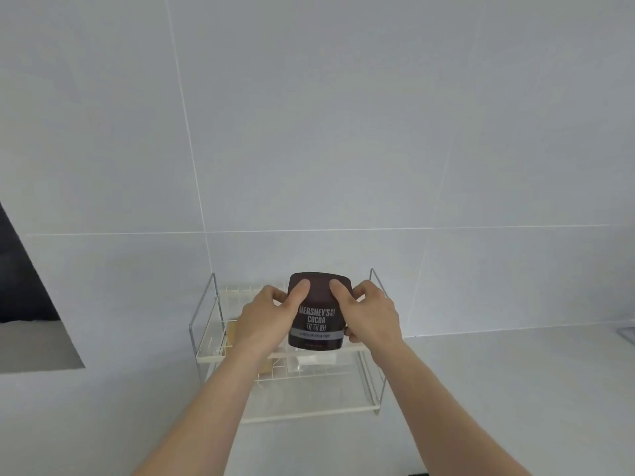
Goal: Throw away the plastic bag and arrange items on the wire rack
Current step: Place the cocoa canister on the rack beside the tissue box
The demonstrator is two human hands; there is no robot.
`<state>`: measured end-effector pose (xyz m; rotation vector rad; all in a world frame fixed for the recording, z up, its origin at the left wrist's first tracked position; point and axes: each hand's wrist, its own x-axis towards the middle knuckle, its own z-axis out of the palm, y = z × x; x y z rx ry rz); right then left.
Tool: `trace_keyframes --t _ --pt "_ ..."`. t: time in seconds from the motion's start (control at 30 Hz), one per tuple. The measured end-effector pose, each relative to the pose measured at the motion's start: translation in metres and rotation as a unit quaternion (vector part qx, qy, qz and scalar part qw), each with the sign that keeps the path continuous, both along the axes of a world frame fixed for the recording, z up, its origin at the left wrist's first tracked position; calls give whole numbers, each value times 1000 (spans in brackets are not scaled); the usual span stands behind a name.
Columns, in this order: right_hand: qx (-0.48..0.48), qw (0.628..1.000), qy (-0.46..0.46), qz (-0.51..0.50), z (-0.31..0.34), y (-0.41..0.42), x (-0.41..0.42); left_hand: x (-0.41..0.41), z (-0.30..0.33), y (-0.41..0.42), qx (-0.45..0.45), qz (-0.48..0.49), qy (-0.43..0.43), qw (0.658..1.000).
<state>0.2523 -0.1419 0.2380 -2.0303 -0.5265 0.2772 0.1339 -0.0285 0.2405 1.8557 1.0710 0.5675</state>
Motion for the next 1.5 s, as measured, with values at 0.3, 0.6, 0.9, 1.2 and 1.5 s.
trace_keyframes --t 0.3,0.6,0.9,1.2,1.5 --pt "-7 998 -1 63 47 96 8 -1 42 82 22 45 -21 999" --pt "-23 988 103 110 -14 163 16 7 -27 139 -1 82 38 996" --pt "-37 976 177 125 -61 206 24 21 -66 165 -27 82 78 993" --pt "-38 976 178 119 -82 218 26 27 -80 173 25 93 108 990" --pt "-27 969 215 118 -86 206 27 20 -86 154 290 -41 111 949"
